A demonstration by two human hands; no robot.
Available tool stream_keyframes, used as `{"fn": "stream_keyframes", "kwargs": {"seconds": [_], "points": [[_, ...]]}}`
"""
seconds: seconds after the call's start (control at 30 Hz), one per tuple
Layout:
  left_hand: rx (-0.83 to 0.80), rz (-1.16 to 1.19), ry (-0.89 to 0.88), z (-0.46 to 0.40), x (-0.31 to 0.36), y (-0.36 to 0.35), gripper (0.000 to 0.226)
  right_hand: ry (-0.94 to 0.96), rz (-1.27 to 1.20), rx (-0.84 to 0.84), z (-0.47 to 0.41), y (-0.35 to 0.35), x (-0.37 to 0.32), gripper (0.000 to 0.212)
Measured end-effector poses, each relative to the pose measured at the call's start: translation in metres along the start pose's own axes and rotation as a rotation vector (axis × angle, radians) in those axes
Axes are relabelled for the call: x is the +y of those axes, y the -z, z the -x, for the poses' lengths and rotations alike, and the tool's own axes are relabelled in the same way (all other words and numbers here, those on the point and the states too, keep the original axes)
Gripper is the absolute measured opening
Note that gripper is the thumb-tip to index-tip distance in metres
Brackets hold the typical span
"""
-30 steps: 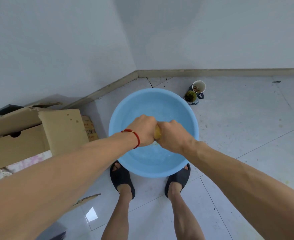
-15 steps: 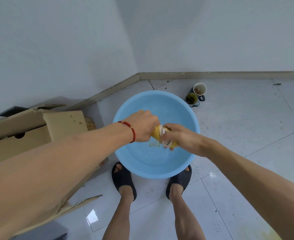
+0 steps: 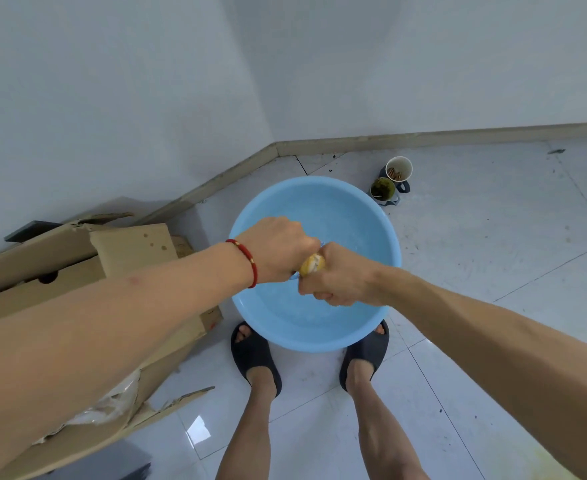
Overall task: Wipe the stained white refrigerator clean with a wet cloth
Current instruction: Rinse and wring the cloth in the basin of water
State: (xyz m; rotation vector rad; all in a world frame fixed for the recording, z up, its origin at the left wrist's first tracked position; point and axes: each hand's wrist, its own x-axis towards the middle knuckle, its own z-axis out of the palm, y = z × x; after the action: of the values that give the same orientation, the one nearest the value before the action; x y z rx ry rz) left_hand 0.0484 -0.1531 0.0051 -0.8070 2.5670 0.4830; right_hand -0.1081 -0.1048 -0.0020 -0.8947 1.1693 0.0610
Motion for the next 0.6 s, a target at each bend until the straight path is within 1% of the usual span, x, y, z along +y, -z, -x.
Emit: {"fn": "stream_keyframes", "kwargs": {"seconds": [0.07, 0.1, 0.17, 0.3, 0.4, 0.5, 0.57, 0.6], "points": [[-0.074, 0.030, 0.114, -0.005, 0.009, 0.001, 0.018, 0.060, 0.256, 0.228, -0.006, -0.007, 0.004, 0.009], [-0.085, 0.075, 0.168, -0.007, 0.013, -0.001, 0.015, 0.089, 0.381, 0.309, -0.008, -0.008, 0.008, 0.007], [-0.080, 0.208, 0.268, -0.009, 0.016, -0.009, 0.018, 0.131, 0.562, 0.391, -0.011, -0.007, 0.013, 0.015], [-0.067, 0.546, 0.475, -0.009, 0.025, -0.021, 0.024, 0.240, 0.893, 0.446, -0.018, 0.003, 0.018, 0.022], [-0.013, 0.806, 0.631, -0.010, 0.030, -0.025, 0.030, 0.319, 1.091, 0.483, -0.025, 0.014, 0.016, 0.024], [0.005, 1.105, 0.750, -0.008, 0.034, -0.021, 0.030, 0.401, 1.224, 0.510, -0.025, 0.021, 0.013, 0.024], [-0.010, 1.297, 0.832, -0.005, 0.040, -0.017, 0.030, 0.508, 1.235, 0.539, -0.024, 0.022, 0.015, 0.029], [-0.021, 1.382, 0.862, -0.002, 0.043, -0.016, 0.030, 0.546, 1.237, 0.514, -0.022, 0.021, 0.016, 0.032]]}}
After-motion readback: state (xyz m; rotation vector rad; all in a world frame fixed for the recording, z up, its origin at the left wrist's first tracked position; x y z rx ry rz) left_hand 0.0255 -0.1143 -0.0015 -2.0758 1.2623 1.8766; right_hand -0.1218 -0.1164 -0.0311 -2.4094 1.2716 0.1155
